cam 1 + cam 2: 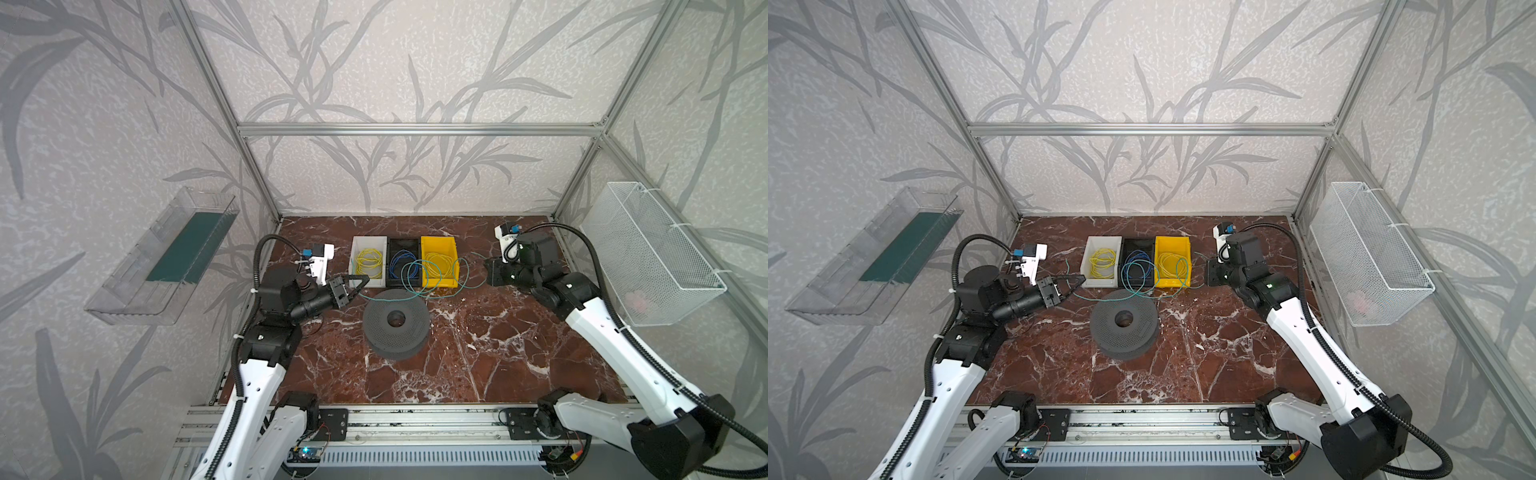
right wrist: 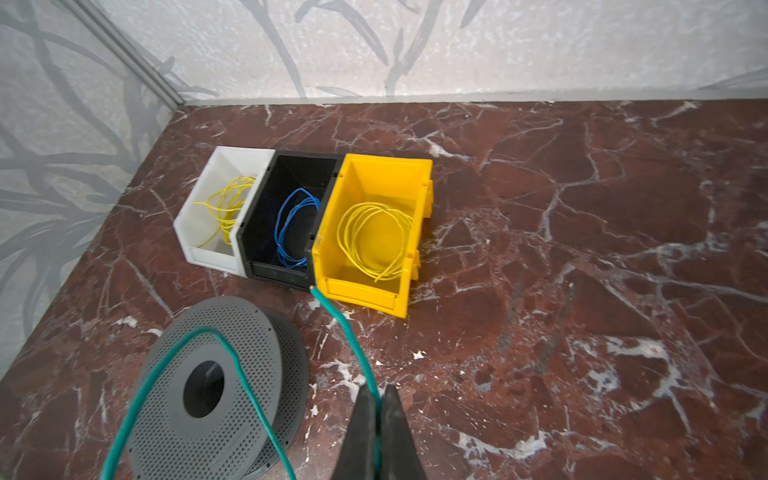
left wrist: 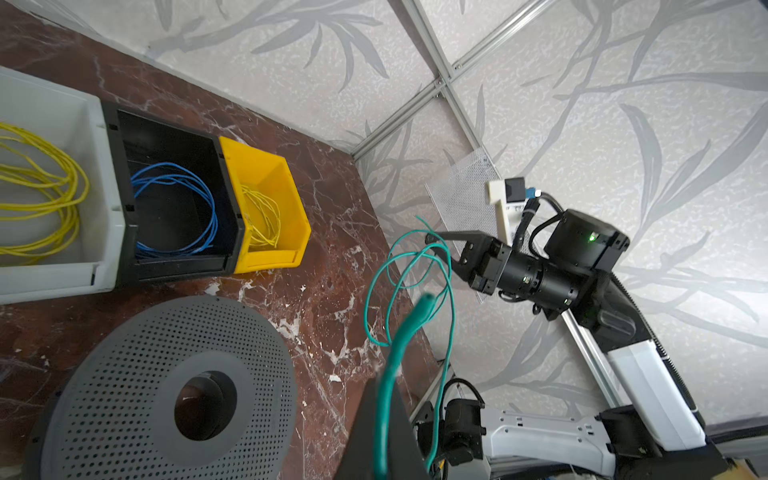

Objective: Wrap the cables

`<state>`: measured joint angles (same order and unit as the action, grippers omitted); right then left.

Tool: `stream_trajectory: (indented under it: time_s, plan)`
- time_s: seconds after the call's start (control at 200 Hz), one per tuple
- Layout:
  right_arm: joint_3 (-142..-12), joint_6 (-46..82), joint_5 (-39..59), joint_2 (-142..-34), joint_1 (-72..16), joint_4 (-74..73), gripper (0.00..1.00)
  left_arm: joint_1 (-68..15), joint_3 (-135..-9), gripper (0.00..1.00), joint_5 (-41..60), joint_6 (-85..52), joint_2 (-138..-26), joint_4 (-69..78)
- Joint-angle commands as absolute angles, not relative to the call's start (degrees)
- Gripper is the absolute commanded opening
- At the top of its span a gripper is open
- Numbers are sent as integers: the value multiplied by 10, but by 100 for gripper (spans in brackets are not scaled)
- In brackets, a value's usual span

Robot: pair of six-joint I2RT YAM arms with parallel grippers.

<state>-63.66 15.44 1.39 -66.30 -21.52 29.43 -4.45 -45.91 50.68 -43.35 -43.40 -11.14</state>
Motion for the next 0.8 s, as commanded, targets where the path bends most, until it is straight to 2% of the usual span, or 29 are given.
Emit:
stream_trajectory:
  time_s: [0.0,0.155,0.21,0.29,0.36,0.44,0.505,0.635,0.795]
  plan:
    - [-616,155,-56,-654,-187,284,0,-18,-479,0,516,-491,-426,-55]
    - [-572,155,-108,-671,-152,261,0,8,-485,0,575,-630,-461,102]
    - [-553,171,-123,-681,-134,254,0,18,-507,0,579,-652,-475,114]
    - [-522,189,-128,-682,-107,233,0,46,-556,0,566,-642,-488,60]
    - [-493,198,-142,-679,-89,210,0,80,-615,0,534,-592,-494,-53]
    - [-474,199,-161,-691,-72,197,0,106,-709,0,441,-496,-509,-226]
    - [-463,213,-157,-703,-52,193,0,130,-766,0,361,-470,-525,-302]
    - [-437,227,-152,-706,-25,177,0,181,-766,0,339,-570,-538,-213]
    - [-436,208,-136,-685,-25,194,0,179,-769,0,407,-600,-568,-150]
